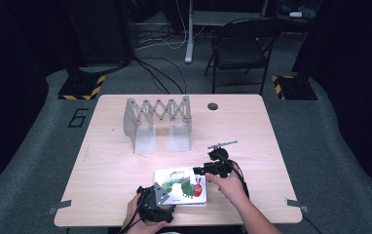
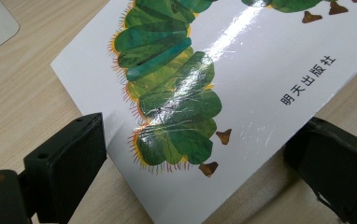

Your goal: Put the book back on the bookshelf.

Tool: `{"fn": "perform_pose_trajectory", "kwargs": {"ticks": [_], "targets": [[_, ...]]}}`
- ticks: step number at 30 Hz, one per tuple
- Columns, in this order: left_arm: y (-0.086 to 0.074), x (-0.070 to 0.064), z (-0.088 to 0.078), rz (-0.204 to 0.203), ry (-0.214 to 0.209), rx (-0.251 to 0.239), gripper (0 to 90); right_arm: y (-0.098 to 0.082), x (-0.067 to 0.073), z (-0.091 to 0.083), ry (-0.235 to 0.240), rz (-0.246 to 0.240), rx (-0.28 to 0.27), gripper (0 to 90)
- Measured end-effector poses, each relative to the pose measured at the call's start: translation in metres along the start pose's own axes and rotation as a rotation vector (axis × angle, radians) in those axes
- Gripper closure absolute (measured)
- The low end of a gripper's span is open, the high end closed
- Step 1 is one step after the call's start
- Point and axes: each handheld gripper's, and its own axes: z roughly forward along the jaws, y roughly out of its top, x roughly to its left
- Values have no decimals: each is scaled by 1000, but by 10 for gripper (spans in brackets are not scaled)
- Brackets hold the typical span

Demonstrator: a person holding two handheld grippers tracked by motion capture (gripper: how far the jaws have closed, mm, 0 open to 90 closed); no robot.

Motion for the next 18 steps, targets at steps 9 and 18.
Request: {"fn": "perform_pose_trajectory", "kwargs": {"ticks": [9,18], "targets": [[0,-1,0,9,2,-7,64,-1,0,2,-8,-2,9,413],[0,-8,-5,82,10,-24,167,-2,-3,5,-3,10,17,412]]}}
